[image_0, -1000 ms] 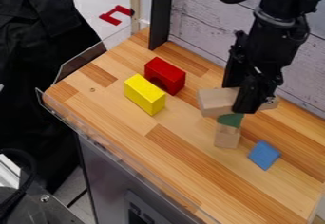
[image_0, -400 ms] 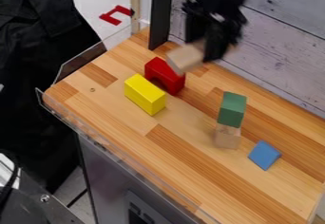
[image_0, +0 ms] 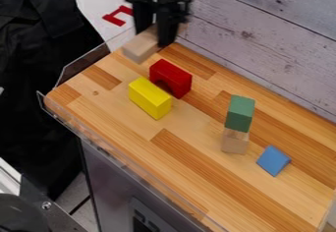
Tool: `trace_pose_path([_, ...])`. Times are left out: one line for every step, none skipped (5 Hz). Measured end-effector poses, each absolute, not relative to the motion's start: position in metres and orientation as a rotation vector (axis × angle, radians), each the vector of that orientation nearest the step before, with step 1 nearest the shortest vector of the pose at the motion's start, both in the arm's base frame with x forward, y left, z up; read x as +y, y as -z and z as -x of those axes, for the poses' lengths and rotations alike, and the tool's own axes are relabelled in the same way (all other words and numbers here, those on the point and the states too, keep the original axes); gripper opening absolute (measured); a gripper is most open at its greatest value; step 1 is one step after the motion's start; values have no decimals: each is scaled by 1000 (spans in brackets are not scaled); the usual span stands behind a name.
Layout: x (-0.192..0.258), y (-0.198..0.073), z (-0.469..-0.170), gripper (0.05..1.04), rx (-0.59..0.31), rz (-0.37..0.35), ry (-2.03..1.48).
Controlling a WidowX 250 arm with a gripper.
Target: Pick rectangle block from the tower and place it on top of two cube
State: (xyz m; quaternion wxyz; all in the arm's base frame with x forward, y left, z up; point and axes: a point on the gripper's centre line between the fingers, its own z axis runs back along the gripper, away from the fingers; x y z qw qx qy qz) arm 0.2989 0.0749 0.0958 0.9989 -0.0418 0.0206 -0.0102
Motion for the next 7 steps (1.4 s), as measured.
trace_pose_path([95, -91, -296, 552, 29, 84, 6])
trace_pose_path([93, -76, -292, 552, 79, 87, 58])
trace_pose_path([81, -62, -293, 552, 126, 104, 125])
trace_pose_path([69, -62, -304, 552, 112, 109, 175])
trace_pose_path([65, -60, -311, 552, 117, 113, 189])
trace_pose_path([60, -54, -318, 552, 136, 123, 186])
trace_pose_path([60, -43, -316, 552, 169, 138, 162])
